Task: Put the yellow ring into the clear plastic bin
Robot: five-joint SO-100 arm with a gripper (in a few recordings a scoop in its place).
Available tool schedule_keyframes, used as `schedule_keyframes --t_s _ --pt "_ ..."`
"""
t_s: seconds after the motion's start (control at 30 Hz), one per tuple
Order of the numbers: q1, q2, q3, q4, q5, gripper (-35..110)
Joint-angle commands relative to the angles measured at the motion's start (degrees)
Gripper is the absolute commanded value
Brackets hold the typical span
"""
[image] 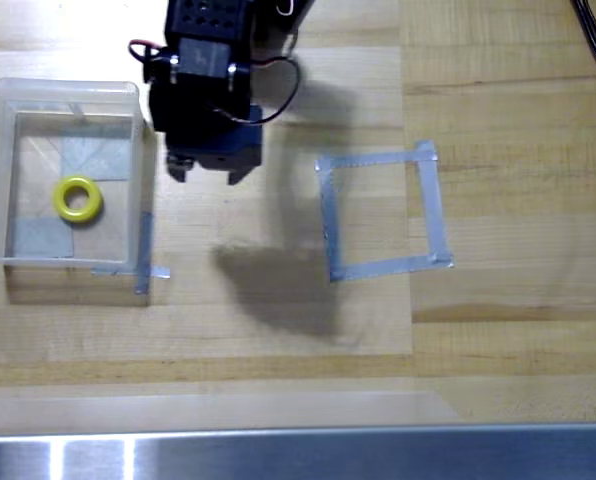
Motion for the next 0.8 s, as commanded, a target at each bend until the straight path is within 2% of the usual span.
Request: schedule_keyframes --t_s 0.0,0.2,0.33,0.47,0.63,0.77 --pt "-4.57 14.41 12.57 -5.98 7.65 18" --pt "-4.39 30.41 33.40 -17.31 8.17 18" --pt "-3.34 38.50 41.84 -21.01 8.61 18" --pt "-0.53 42.98 45.62 -21.36 8.35 14" --pt "3.25 44.56 46.49 -21.27 8.26 0" --pt "4.57 44.21 46.93 -21.18 8.17 1"
